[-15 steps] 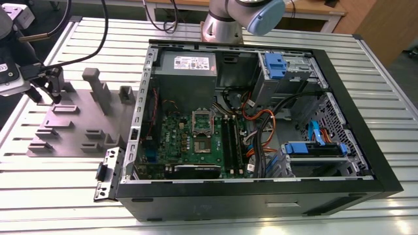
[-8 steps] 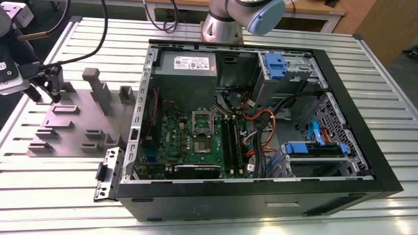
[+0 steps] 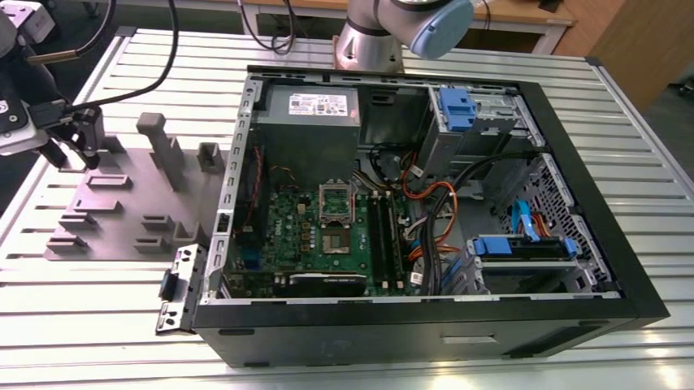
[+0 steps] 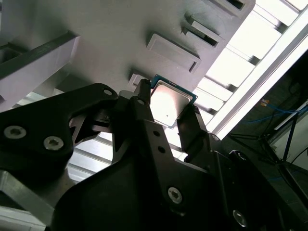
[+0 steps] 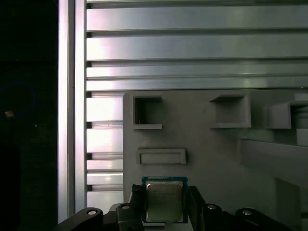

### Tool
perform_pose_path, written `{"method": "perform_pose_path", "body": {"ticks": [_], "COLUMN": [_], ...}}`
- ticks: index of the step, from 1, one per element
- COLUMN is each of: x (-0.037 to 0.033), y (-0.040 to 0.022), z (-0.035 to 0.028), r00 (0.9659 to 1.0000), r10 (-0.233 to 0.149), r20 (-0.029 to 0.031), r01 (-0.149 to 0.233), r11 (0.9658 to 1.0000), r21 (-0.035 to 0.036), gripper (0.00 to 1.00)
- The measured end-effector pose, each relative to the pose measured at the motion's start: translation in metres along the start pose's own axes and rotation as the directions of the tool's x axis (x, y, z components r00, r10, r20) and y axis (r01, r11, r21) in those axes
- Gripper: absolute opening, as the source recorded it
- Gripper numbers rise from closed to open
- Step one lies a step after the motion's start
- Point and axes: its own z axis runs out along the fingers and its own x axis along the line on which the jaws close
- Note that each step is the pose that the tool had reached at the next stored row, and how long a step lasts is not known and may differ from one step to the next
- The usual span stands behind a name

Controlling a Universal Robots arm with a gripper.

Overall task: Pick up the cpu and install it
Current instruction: 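Pick up the cpu and move it towards the insertion slot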

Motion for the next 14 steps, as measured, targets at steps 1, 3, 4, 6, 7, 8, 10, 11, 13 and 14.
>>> {"method": "perform_pose_path", "body": {"ticks": [1,3,4,6,7,8,10,11,13,14], "x": [0.0,0.0,0.0,0.0,0.0,0.0,0.0,0.0,0.0,0.0], "y": [0.0,0.0001,0.0001,0.0001,0.0001,0.0001,0.0001,0.0001,0.0002,0.0002], "z": [-0.0005,-0.001,-0.0013,-0.0016,-0.0019,-0.0019,-0.002,-0.0023,-0.003,-0.0033], "r00": [1.0,1.0,1.0,1.0,1.0,1.0,1.0,1.0,1.0,1.0], "r10": [0.0,0.0,0.0,0.0,0.0,0.0,0.0,0.0,0.0,0.0], "r20": [0.0,0.0,0.0,0.0001,-0.0001,0.0,-0.0001,-0.0002,-0.0003,-0.0002], "r01": [0.0,0.0,0.0,0.0,0.0,0.0,0.0,0.0,0.0,0.0], "r11": [1.0,1.0,1.0,1.0,1.0,1.0,1.0,1.0,1.0,1.0], "r21": [0.0,-0.0001,0.0,-0.0001,0.0,0.0,0.0,0.0001,0.0002,0.0001], "gripper": [0.47,0.47,0.47,0.47,0.47,0.47,0.47,0.47,0.47,0.47]}}
